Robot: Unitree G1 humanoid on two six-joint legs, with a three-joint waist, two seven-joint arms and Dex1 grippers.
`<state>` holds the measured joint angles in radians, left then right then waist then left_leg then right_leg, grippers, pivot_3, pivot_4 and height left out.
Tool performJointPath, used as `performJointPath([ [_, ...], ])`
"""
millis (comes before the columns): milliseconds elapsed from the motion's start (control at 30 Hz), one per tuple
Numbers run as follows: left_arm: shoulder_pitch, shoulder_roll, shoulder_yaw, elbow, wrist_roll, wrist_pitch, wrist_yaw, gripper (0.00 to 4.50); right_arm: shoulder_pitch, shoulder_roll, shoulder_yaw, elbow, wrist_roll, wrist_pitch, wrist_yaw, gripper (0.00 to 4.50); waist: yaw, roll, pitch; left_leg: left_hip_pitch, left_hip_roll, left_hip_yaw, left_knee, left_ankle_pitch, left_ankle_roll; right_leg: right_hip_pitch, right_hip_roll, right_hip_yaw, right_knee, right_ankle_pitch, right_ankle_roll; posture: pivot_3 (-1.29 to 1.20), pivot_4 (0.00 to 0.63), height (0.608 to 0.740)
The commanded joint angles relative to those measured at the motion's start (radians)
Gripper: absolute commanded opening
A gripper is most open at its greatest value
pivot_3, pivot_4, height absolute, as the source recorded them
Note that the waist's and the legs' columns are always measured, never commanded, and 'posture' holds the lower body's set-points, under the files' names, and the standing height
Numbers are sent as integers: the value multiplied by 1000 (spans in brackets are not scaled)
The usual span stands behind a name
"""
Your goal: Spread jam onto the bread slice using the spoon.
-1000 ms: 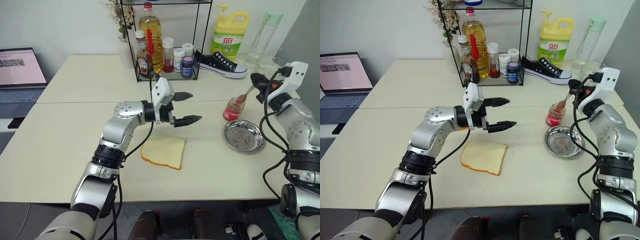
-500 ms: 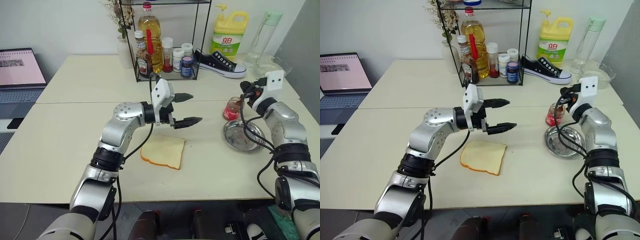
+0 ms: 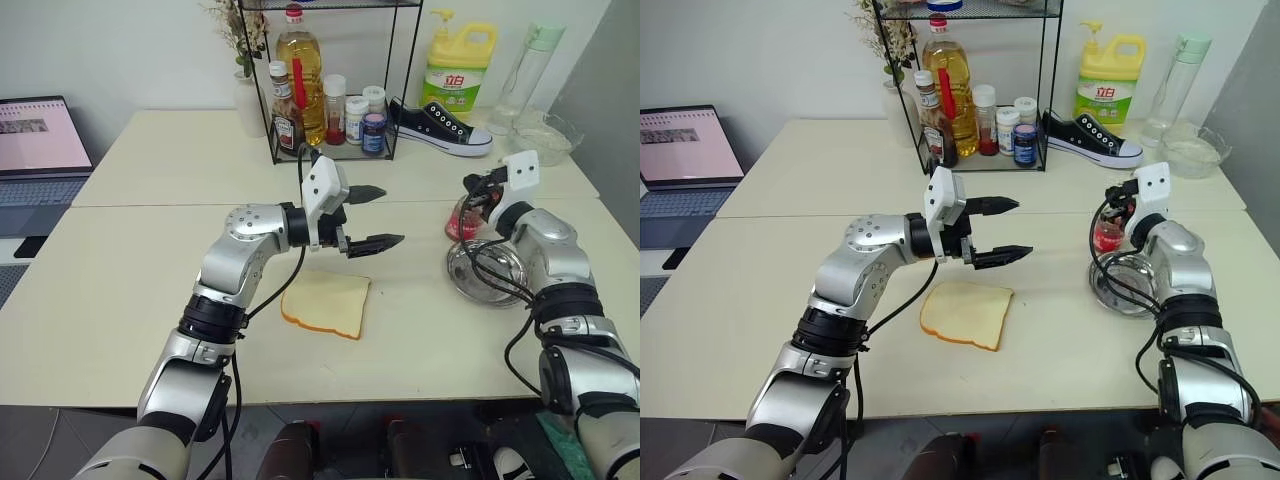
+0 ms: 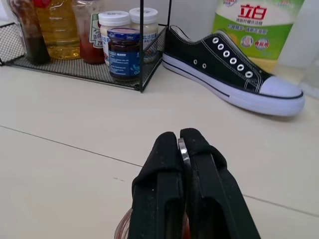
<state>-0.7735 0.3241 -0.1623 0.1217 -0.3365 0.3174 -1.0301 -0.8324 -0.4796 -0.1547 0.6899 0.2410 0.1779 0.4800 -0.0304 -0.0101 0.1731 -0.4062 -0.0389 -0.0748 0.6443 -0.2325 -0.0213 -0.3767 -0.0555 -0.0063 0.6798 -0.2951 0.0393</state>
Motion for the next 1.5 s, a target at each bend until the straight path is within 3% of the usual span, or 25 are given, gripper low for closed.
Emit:
performJointPath([
  [33,-17,3,25,-28,-10,-14,8,4500,-23,8,-88,-99,94,109,-24,23,0,0,0,0,0,0,0,0,0,0,0,0,0,0,0,0,150,740],
  [300,-31,-2,22,1,-5,-31,2,4500,-13,33,-219,-237,220,291,-138,23,1,0,0,0,0,0,0,0,0,0,0,0,0,0,0,0,150,740],
  [733,-50,-15,15,40,0,-56,-10,4500,-1,13,-341,-370,304,394,-268,23,1,0,0,-2,0,0,0,0,1,-3,0,0,1,0,0,0,150,740],
  [1167,-67,4,22,64,-3,-57,-47,4500,-58,111,-597,-411,604,490,-530,23,1,0,0,-3,0,0,0,0,1,-3,0,0,1,0,0,0,150,740],
  [1367,-5,88,32,-10,-23,-24,-102,4500,-74,191,-586,-578,776,583,-665,23,-5,1,0,-3,0,1,-1,0,1,-4,0,1,1,0,0,0,150,740],
  [1500,161,236,77,-203,-92,74,-156,4500,-12,250,-453,-767,849,705,-710,23,-15,3,0,-5,2,3,-3,0,1,-9,0,8,2,0,0,0,150,740],
])
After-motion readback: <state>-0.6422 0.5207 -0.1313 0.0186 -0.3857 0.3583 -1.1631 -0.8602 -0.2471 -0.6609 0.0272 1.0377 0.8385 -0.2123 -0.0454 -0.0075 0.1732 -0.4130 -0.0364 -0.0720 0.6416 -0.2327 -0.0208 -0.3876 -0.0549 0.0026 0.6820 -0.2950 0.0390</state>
